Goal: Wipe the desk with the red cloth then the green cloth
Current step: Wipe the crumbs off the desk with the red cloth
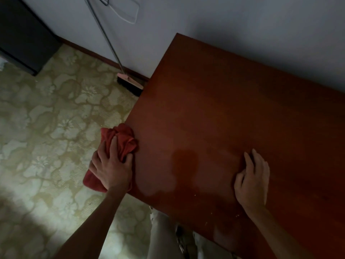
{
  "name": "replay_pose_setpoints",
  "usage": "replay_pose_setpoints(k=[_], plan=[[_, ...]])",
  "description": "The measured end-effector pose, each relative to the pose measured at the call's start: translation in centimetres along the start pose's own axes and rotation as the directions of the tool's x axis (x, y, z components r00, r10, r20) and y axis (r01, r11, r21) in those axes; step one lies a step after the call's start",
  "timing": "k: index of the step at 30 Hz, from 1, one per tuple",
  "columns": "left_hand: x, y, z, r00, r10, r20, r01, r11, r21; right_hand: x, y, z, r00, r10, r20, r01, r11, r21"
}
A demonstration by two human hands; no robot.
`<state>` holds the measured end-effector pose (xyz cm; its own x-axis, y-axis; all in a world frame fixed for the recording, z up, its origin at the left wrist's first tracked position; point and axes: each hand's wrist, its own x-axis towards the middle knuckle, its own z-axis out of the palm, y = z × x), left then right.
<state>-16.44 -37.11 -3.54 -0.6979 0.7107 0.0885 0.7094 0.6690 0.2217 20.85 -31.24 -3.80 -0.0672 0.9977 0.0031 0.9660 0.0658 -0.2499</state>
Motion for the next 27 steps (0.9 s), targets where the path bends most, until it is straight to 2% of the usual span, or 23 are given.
replay_pose_setpoints(k=[7, 11, 14, 16, 18, 21, 23, 25, 26, 27], plan=[[1.2, -0.2, 0.0, 0.993, 0.115, 0.033, -0.114, 0.993, -0.027, -0.1, -0.3, 0.1, 0.998, 0.029, 0.049, -0.024, 0.995, -0.092], [1.6, -0.1, -0.2, 0.974, 0.203, 0.106, -0.202, 0.979, -0.014, -0.5, -2.2, -0.6, 0.978, 0.180, 0.101, -0.172, 0.981, -0.087], [1.2, 0.1, -0.9, 0.950, 0.211, 0.231, -0.219, 0.976, 0.009, -3.1, -6.2, -1.5, 0.929, 0.362, 0.078, -0.365, 0.931, 0.028], [0.4, 0.7, -1.8, 0.906, 0.261, 0.334, -0.282, 0.959, 0.015, -6.4, -9.6, -1.8, 0.898, 0.436, 0.060, -0.440, 0.883, 0.164], [-1.1, 1.7, -2.7, 0.863, 0.292, 0.413, -0.319, 0.948, -0.002, -10.4, -12.9, -1.6, 0.876, 0.468, 0.113, -0.481, 0.838, 0.257], [-3.4, 3.1, -4.5, 0.779, 0.389, 0.492, -0.381, 0.917, -0.121, -15.3, -17.2, -1.2, 0.836, 0.506, 0.211, -0.548, 0.768, 0.331], [-4.0, 3.2, -5.5, 0.656, 0.502, 0.564, -0.425, 0.863, -0.272, -17.3, -19.5, -1.3, 0.787, 0.555, 0.268, -0.616, 0.704, 0.353], [-2.5, 2.4, -6.1, 0.550, 0.588, 0.593, -0.305, 0.802, -0.513, -18.7, -22.4, -2.2, 0.784, 0.572, 0.242, -0.618, 0.681, 0.393], [-1.5, 1.2, -6.6, 0.538, 0.626, 0.565, -0.225, 0.752, -0.619, -19.1, -24.0, -2.9, 0.800, 0.551, 0.236, -0.596, 0.683, 0.423], [-0.5, -0.7, -6.9, 0.578, 0.632, 0.517, -0.177, 0.715, -0.677, -19.4, -25.5, -3.5, 0.820, 0.522, 0.236, -0.571, 0.709, 0.414]])
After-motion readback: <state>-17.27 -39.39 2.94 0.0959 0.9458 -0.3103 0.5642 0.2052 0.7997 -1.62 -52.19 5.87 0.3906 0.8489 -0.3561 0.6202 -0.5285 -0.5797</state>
